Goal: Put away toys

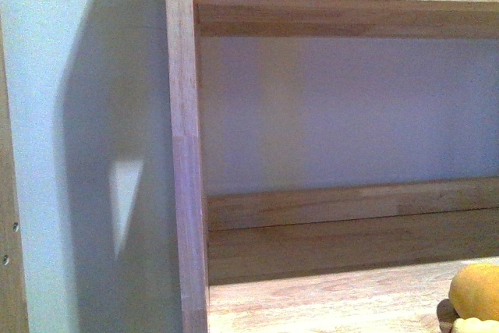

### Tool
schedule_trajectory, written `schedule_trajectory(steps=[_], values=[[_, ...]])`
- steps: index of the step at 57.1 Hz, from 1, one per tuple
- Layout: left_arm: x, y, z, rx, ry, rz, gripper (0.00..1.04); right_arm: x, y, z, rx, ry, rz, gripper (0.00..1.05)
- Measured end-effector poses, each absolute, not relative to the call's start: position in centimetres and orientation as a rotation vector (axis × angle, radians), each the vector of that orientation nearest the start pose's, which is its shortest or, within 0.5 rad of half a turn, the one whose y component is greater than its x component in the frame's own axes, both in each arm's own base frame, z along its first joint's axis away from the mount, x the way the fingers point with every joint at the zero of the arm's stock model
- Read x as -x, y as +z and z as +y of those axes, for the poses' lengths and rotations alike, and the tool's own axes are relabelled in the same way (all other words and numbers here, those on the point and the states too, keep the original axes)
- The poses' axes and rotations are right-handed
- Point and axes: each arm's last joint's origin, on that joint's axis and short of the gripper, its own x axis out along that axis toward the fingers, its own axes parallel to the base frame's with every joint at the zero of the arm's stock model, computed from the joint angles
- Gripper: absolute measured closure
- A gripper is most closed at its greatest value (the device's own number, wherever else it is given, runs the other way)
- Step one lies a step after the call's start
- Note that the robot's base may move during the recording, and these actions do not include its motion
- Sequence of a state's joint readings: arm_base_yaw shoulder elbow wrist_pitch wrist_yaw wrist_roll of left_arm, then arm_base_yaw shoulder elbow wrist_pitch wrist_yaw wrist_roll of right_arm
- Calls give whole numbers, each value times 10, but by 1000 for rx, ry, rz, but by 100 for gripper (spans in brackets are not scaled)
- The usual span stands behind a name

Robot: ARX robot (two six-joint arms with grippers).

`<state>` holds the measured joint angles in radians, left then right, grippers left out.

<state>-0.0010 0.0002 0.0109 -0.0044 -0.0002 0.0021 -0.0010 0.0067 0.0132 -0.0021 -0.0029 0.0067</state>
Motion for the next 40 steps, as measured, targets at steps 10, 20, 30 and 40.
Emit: schedule_trajectory(steps=[10, 20, 30, 40], values=[[-97, 167, 0, -2, -4, -6, 6, -97, 167, 0, -7, -4, -5, 88], [-97, 167, 0, -2, -3, -6, 6, -97, 167, 0, -7, -9, -5, 88], [-97, 167, 0, -2, 4, -7, 6, -97, 167, 0, -7, -6, -5, 88], [-97, 167, 0, -2, 0, -7, 6, -97, 167, 0, -7, -6, -5, 88]])
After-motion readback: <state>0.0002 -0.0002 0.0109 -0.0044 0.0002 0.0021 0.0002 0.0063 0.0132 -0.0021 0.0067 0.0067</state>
